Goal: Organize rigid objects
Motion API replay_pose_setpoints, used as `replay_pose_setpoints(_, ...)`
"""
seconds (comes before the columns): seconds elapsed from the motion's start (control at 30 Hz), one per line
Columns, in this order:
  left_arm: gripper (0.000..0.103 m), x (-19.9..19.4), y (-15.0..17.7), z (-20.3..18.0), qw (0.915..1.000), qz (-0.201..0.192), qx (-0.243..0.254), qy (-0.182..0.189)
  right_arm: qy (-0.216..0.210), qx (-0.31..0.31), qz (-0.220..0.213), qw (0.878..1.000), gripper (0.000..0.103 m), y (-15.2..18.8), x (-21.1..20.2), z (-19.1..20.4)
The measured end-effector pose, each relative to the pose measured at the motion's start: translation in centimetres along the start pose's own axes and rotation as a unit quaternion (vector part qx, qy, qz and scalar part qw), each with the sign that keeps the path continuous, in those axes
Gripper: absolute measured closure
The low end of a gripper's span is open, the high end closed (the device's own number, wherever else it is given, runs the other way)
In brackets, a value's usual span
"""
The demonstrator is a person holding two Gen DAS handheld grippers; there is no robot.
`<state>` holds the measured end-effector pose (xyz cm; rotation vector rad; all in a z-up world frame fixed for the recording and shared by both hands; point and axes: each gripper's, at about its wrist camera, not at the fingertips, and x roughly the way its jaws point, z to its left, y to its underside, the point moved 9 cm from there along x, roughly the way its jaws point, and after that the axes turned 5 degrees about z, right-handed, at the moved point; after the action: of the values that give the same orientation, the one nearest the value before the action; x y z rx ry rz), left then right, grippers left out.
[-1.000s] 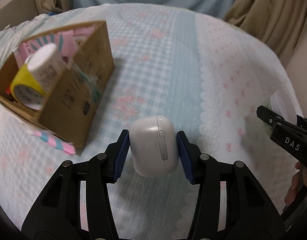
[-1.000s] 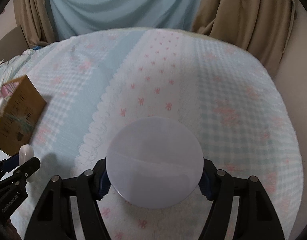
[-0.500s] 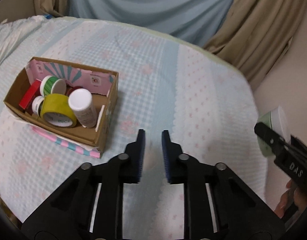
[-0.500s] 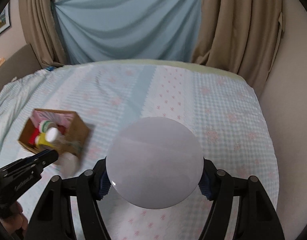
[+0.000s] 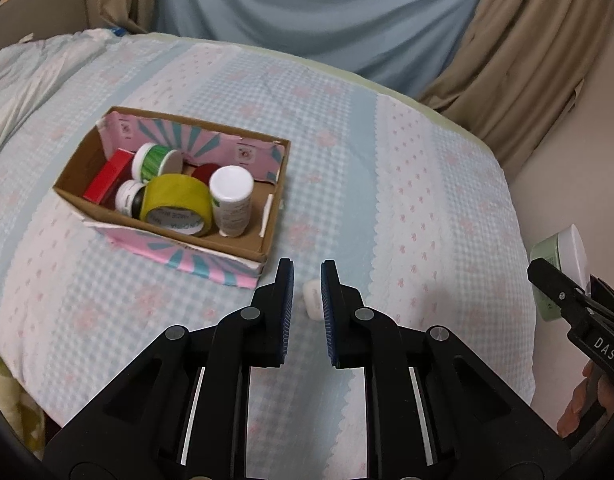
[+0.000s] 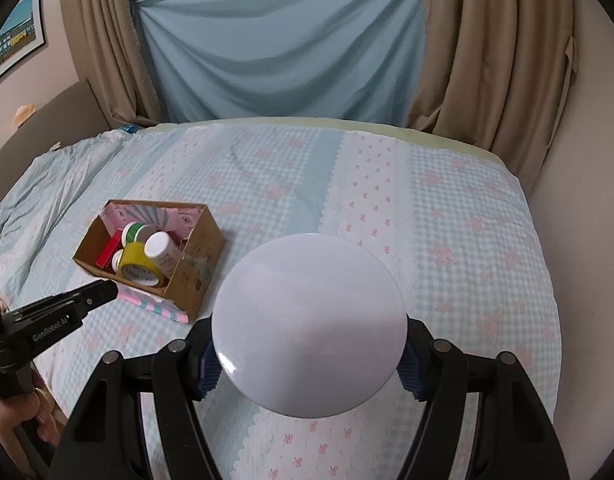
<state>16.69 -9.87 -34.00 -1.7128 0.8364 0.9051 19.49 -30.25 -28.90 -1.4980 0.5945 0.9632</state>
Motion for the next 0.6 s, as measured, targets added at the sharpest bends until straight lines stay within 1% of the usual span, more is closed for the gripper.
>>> replay_pose_setpoints(0.13, 0.091, -0.5, 0.0, 0.0, 0.9999, -0.002, 0.01, -0.005, -0.003, 0.002, 0.0, 1.0, 0.037, 0.1, -0.1, 0.2)
replay_pose_setpoints(0.17, 0.09, -0.2, 0.1, -0.1, 0.9999, 0.003, 0.013, -0.007, -0.005, 0.001, -0.001, 1.0, 0.037, 0.1, -0.1, 0.3)
replay_pose_setpoints(0.3, 0.09, 1.6, 1.0, -0.4, 0.9992, 0.023, 0.02, -0.028, -0.009, -0.003, 0.003, 1.0, 0.037, 0.4, 0.5, 0.6)
replay_pose_setpoints(0.4, 0.088, 3.8, 2.0, -1.1, 0.9985, 0.044, 0.024, -0.024, -0.012, -0.005, 0.011, 1.0, 0.037, 1.2, 1.0, 0.5)
replay_pose_setpoints(0.43, 0.079, 4.9, 2.5, -1.3, 0.998, 0.055, 0.023, -0.02, -0.011, -0.005, 0.013, 1.0, 0.037, 1.4, 1.2, 0.3)
replay_pose_setpoints(0.47, 0.067, 5.8, 2.9, -1.5, 0.9977, 0.062, 0.022, -0.016, -0.011, -0.005, 0.018, 1.0, 0.037, 1.9, 1.6, 0.0)
replay_pose_setpoints(0.5, 0.012, 6.7, 3.2, -1.7, 0.9974, 0.067, 0.021, -0.016, -0.01, -0.004, 0.021, 1.0, 0.037, 2.2, 1.9, -0.2)
replay_pose_setpoints(0.53, 0.002, 7.7, 3.4, -1.8, 0.9974, 0.067, 0.019, -0.016, -0.008, -0.003, 0.025, 1.0, 0.037, 2.6, 2.2, -0.6)
replay_pose_setpoints(0.57, 0.0, 8.7, 3.8, -1.9, 0.997, 0.074, 0.019, -0.016, -0.006, 0.001, 0.031, 1.0, 0.037, 3.1, 2.7, -1.1)
replay_pose_setpoints(0.6, 0.0, 9.6, 3.9, -2.0, 0.9969, 0.076, 0.017, -0.017, -0.004, 0.005, 0.034, 0.999, 0.037, 3.5, 3.0, -1.6)
